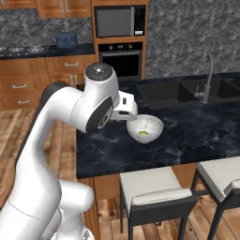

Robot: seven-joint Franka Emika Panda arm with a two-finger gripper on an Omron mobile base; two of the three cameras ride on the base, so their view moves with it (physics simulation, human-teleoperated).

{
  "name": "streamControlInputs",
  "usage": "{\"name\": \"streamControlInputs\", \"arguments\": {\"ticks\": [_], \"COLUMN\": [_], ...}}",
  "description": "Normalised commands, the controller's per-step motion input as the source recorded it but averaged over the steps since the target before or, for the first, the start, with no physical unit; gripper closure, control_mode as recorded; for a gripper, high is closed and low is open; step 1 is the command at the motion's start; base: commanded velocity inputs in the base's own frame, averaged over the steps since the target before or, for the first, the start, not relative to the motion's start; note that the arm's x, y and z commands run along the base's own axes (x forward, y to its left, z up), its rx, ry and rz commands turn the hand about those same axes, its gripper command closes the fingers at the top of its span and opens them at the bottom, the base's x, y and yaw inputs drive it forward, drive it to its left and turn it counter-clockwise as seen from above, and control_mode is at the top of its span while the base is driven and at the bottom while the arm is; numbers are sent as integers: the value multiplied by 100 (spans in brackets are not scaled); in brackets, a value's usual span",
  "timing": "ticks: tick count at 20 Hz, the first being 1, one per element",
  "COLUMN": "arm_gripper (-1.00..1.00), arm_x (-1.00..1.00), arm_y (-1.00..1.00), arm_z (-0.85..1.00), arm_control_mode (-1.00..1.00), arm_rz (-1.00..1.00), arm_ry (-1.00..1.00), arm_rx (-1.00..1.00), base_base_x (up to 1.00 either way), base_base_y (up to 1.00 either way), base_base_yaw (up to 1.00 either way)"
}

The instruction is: Retrieve the mango and kiwi from the fridge and place them into the bowl on the dining table.

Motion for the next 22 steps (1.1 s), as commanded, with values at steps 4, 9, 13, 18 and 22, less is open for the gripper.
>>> {"name": "streamControlInputs", "arguments": {"ticks": [4,9,13,18,22], "arm_gripper": [100,100,100,100,100], "arm_x": [65,46,36,38,39], "arm_y": [-1,0,-1,-23,-27], "arm_z": [-47,-54,-45,-28,-14], "arm_control_mode": [-100,-100,-100,-100,-100], "arm_rz": [0,0,0,0,-1], "arm_ry": [18,9,5,0,0], "arm_rx": [0,0,0,0,0], "base_base_x": [0,0,0,0,0], "base_base_y": [0,0,0,0,0], "base_base_yaw": [0,0,0,0,0]}}
